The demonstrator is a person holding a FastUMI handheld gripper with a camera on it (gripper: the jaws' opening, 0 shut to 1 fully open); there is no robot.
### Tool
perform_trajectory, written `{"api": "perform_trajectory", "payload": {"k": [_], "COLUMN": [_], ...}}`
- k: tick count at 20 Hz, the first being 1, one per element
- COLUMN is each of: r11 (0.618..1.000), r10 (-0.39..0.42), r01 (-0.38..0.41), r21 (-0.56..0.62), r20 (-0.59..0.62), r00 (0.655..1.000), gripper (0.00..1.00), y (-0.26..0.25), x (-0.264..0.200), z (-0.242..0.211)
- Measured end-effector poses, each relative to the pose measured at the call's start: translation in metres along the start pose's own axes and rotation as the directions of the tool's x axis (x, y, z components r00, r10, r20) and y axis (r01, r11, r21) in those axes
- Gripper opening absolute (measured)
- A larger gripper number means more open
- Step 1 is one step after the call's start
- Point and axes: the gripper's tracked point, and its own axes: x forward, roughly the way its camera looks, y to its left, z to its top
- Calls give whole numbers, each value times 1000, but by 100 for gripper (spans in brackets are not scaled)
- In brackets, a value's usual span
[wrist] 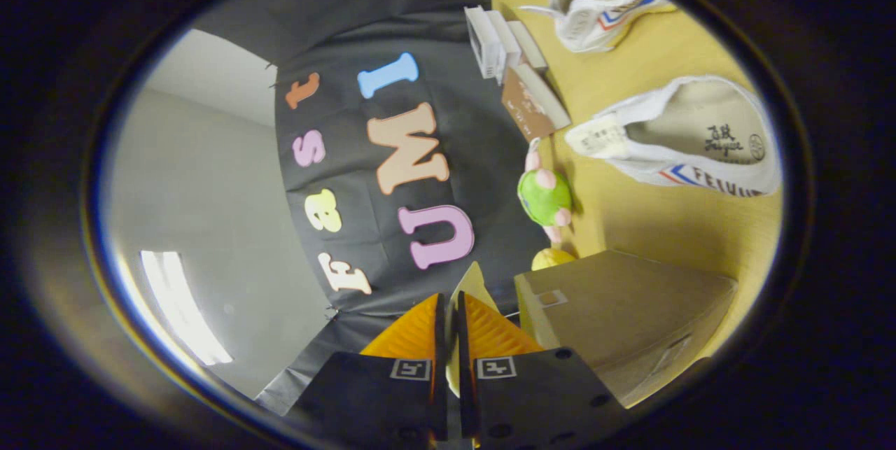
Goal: Open the storage box then place both shoes into the box .Put the left shoe in first, then the right shoe, with the right side of both shoes facing outward in a uniform manner.
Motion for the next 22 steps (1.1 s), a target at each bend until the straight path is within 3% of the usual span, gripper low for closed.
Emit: {"api": "perform_trajectory", "payload": {"k": [7,12,17,22], "r11": [970,925,863,766], "r10": [83,121,92,21], "r01": [-116,-211,-266,-322], "r21": [-213,-316,-430,-557], "r20": [-158,-280,-384,-480], "r00": [984,952,919,877], "gripper": [10,10,10,12], "y": [76,101,100,85], "x": [12,9,1,-14], "z": [-81,-152,-215,-273]}}
